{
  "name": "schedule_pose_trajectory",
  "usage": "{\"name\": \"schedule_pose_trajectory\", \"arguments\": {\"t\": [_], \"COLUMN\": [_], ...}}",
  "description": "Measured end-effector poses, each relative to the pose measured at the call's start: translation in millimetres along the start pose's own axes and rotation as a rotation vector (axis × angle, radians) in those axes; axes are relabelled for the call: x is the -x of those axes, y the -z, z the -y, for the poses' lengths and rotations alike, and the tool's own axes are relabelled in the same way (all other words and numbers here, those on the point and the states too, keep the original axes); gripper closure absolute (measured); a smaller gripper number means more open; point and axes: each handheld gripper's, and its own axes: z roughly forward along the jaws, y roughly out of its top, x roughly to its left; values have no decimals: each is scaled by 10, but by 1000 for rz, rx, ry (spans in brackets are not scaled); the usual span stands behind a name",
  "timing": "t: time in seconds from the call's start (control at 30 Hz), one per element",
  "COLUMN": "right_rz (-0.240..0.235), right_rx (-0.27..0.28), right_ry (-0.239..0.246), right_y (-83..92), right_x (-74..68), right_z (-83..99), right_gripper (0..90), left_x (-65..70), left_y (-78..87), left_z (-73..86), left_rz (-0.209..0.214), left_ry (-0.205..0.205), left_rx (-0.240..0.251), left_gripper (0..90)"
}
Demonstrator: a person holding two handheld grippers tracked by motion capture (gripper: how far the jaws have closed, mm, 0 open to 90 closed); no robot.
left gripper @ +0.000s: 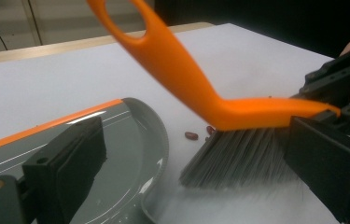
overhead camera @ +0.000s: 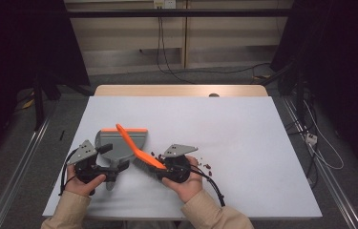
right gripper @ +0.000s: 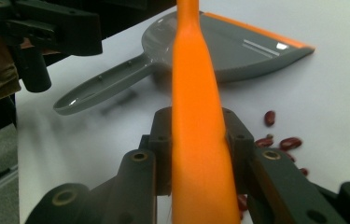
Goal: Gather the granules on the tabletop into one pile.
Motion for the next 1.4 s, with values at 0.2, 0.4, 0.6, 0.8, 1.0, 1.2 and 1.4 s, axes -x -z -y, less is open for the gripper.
{"name": "schedule_pose_trajectory", "arguments": {"t": [0.2, 0.4, 0.6, 0.8, 1.0, 1.2, 1.4], "right_rz": [56, 105, 130, 152, 174, 200, 228], "right_rx": [-14, -12, -11, -9, -8, -9, -2], "right_ry": [-38, -66, -85, -98, -114, -118, -131], "right_y": [-28, 75, 170, 253, 338, 414, 505], "right_x": [25, 122, 191, 243, 300, 343, 424], "right_z": [56, 99, 139, 169, 200, 217, 252], "right_gripper": [712, 711, 710, 709, 709, 709, 709], "left_x": [-8, -4, 2, 6, 10, 12, 15], "left_y": [-3, -5, -14, -18, -18, -22, -27], "left_z": [6, 6, 4, 1, 1, 0, 0], "left_rz": [-3, 0, -1, 0, 1, 0, -1], "left_ry": [0, -3, -3, -8, -8, -11, -11], "left_rx": [-2, -4, -5, -4, -4, -6, -6], "left_gripper": [55, 55, 55, 55, 55, 55, 55]}}
